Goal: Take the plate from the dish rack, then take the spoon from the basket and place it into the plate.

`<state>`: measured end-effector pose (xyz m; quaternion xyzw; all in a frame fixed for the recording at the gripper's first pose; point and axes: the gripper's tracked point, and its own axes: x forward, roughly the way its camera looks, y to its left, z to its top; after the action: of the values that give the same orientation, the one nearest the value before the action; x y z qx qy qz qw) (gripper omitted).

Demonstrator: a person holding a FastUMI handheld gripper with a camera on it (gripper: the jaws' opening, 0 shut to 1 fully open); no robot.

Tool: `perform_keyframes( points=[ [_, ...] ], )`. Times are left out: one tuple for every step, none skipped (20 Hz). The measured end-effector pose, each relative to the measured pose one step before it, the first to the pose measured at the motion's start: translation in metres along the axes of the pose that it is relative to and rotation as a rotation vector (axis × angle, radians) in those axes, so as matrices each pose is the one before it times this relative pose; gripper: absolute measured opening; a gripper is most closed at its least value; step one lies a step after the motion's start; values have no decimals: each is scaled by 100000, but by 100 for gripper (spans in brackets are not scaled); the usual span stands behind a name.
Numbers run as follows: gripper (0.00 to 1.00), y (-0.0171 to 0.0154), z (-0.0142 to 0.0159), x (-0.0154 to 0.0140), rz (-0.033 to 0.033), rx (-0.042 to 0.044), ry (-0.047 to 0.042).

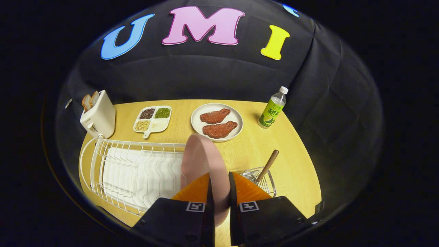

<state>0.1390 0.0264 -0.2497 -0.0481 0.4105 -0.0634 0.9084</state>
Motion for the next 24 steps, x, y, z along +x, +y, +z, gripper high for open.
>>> perform_keyframes(
  points=[
    [21, -39, 176, -303, -76, -368, -469],
    [20, -147, 234, -95, -404, -118, -861],
    [20, -135, 359, -235, -782, -193, -1347],
    [20, -123, 610, -86, -807, -828, -1606],
    [20, 1, 523, -181, -879, -1469, -1583],
    [20, -53, 496, -267, -1110, -2802, -1625],
    [20, 122, 452, -99, -808, -3076, -1450],
    [20, 287, 444, -130, -600, -2576, -1630],
    [20, 146, 514, -158, -526, -2262, -1413],
    [20, 33, 252, -175, -604, -2295, -913],
    [20, 50, 297, 31, -581, -2258, -902],
    [20, 90, 381, 7, -739, -2318, -1097],
    [19, -85, 493, 3, -1217, -2544, -1474],
    [19, -323, 964, -25, -2194, -5037, -3304],
    [19, -262, 1345, -67, -1133, -6092, -4677],
    [16, 198, 876, -223, 416, -1479, -1550],
    [16, 524, 614, -478, 1279, 1547, -1285],
    [16, 589, 28, -52, 2424, 2232, 578],
    [16, 235, -403, 26, 2515, 1819, 1808],
    [15, 208, -230, -346, 2339, 2225, 914],
    [15, 24, -29, -261, 2115, 1403, -484],
    [16, -256, 144, -645, 1390, 1408, -1074],
    [15, -287, 196, -906, 1910, 2503, -1045],
    [15, -62, -61, -1063, 2776, 3882, -378]
  ],
)
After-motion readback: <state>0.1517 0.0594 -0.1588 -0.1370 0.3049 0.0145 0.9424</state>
